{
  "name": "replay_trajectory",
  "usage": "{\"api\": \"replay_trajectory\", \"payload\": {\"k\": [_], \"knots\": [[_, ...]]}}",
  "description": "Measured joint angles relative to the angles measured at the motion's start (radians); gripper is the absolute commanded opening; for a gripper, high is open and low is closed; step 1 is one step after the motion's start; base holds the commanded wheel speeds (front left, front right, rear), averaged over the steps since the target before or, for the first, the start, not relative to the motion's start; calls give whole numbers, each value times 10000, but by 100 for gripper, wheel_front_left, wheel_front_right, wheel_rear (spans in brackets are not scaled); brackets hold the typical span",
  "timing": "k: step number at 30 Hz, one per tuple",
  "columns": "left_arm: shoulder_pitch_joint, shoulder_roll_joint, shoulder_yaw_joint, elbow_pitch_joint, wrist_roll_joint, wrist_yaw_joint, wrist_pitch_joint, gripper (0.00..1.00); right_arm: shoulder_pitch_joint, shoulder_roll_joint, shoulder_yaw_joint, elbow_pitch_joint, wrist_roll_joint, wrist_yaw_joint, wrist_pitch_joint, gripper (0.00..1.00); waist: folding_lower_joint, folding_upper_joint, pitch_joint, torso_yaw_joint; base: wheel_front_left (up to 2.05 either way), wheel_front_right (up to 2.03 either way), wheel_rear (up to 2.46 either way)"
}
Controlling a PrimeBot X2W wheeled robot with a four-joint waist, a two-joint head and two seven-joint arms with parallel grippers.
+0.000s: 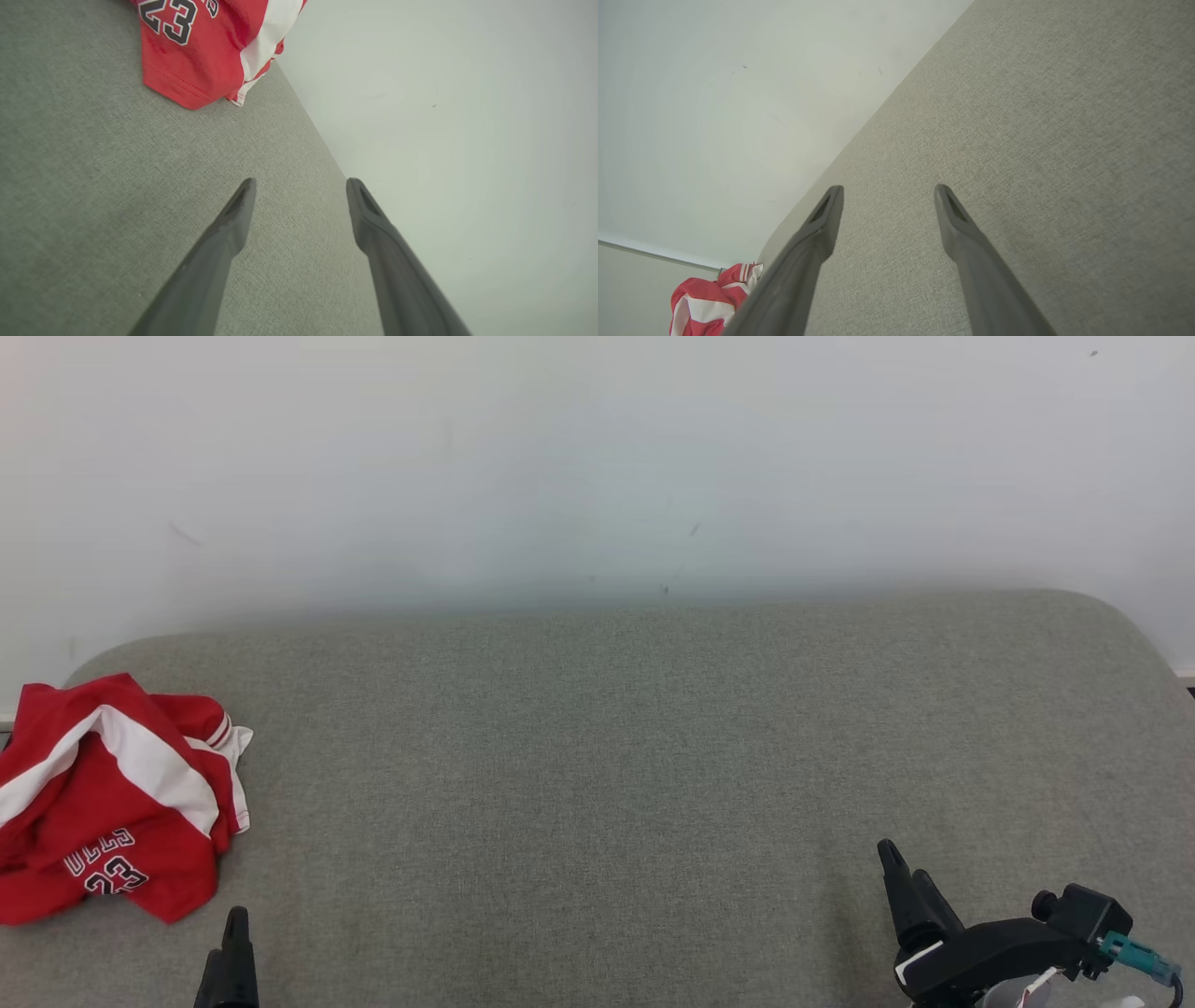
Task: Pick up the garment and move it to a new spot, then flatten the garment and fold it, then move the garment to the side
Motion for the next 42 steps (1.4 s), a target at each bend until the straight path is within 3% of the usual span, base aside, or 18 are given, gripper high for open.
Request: {"api": "replay_trajectory", "payload": {"k": [34,42], "knots": [[614,401,-913,-709,5083,957,-1229,100,-324,-424,1563,207,-4556,-938,-1243,100,2,0,-355,63,0,0,0],[631,788,-1569,-763,6406,932,-1519,100,-336,-546,1833,328,-5576,-1141,-1574,100,2,0,-451,135,0,0,0]]}}
